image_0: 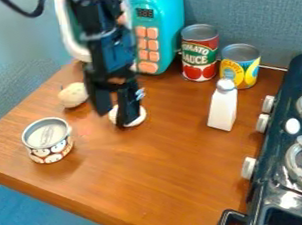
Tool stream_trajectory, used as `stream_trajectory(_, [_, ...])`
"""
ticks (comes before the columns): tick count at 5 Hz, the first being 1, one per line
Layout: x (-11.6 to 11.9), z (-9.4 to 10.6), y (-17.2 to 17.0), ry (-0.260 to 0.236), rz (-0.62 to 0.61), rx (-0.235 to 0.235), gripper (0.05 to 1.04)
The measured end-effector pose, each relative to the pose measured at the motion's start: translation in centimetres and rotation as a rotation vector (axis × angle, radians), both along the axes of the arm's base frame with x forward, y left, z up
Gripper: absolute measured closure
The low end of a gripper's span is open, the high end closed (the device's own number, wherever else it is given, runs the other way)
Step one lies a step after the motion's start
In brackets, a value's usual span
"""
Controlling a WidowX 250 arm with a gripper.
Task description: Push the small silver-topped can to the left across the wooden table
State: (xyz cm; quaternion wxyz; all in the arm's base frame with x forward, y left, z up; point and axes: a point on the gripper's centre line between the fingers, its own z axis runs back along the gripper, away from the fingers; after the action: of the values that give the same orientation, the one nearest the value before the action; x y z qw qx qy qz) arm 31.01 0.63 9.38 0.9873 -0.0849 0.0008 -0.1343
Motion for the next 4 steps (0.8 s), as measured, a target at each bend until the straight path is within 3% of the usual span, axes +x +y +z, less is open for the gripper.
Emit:
stream_trajectory(1, [1.6, 1.7, -2.5, -0.063, -0.037, 0.004, 0.083])
stream_trajectory(2, [1.9, 0.8, -2.4, -0.047, -0.023, 0.078, 0.083])
stream_trajectory(4, [1.9, 0.5, -2.9, -0.020, -0.012, 0.095, 0.083])
